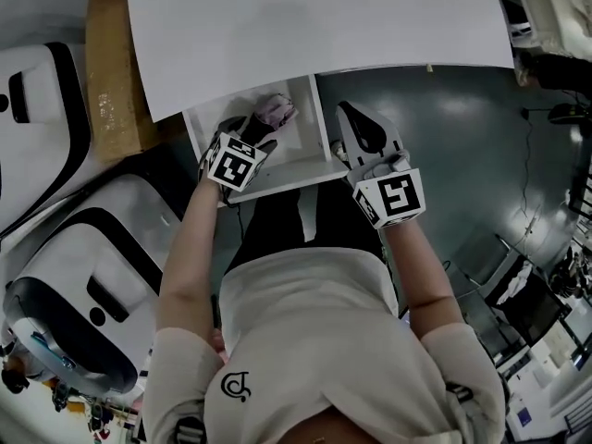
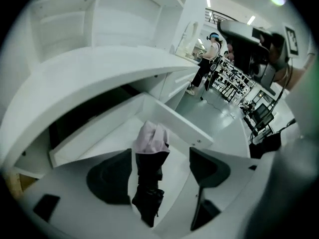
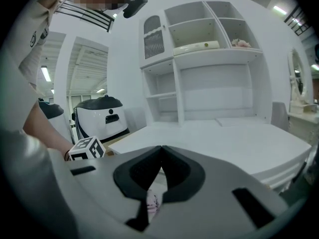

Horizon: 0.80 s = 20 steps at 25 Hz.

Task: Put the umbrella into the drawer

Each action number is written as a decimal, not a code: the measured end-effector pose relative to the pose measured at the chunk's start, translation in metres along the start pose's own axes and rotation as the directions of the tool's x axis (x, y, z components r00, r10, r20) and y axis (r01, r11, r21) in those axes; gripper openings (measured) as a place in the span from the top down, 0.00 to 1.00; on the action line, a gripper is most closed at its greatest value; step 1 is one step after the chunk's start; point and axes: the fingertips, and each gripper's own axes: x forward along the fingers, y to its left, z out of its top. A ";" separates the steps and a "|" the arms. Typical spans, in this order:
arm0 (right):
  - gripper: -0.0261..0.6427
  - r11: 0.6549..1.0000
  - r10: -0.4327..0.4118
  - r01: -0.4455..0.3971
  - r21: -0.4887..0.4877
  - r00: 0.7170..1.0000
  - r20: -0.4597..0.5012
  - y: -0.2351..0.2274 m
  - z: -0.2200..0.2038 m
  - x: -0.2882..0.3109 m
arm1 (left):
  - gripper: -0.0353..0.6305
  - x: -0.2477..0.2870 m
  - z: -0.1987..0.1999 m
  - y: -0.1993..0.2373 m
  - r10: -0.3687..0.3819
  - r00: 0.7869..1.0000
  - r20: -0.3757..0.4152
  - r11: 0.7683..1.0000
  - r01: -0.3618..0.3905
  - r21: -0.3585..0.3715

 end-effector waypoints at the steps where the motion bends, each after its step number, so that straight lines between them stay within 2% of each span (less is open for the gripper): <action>1: 0.95 1.000 0.003 -0.003 -0.002 1.000 0.008 0.002 0.004 -0.002 | 0.41 -0.010 0.008 0.000 0.013 1.000 0.023 1.000 -0.013 0.001; 2: 0.95 1.000 0.007 -0.007 -0.006 1.000 0.014 0.004 0.008 -0.004 | 0.46 -0.019 0.015 -0.001 0.030 0.999 0.045 1.000 -0.030 -0.001; 5: 0.95 0.999 0.029 -0.028 -0.032 0.999 0.030 0.013 0.019 -0.010 | 0.73 -0.049 0.033 -0.003 0.080 0.991 0.112 0.997 -0.078 -0.016; 6: 0.95 0.999 0.036 -0.035 -0.042 0.999 0.037 0.016 0.023 -0.012 | 0.79 -0.059 0.040 -0.004 0.093 0.986 0.139 0.996 -0.091 -0.023; 9: 0.95 0.997 0.049 -0.046 -0.057 0.997 0.065 0.022 0.038 -0.016 | 0.89 -0.089 0.060 -0.006 0.143 0.964 0.226 0.990 -0.137 -0.043; 11: 0.95 0.997 0.056 -0.050 -0.064 0.995 0.085 0.025 0.049 -0.018 | 0.93 -0.111 0.075 -0.006 0.183 0.941 0.286 0.983 -0.176 -0.048; 13: 0.95 0.996 0.063 -0.056 -0.069 0.993 0.099 0.029 0.058 -0.020 | 0.93 -0.135 0.091 -0.007 0.214 0.912 0.349 0.976 -0.211 -0.046; 15: 0.95 0.995 0.080 -0.072 -0.071 0.991 0.110 0.034 0.067 -0.022 | 0.93 -0.161 0.107 -0.008 0.247 0.875 0.417 0.967 -0.252 -0.044; 20: 0.95 0.983 0.169 -0.157 -0.094 0.976 0.140 0.054 0.095 -0.022 | 0.93 -0.228 0.141 -0.014 0.292 0.754 0.589 0.941 -0.337 -0.035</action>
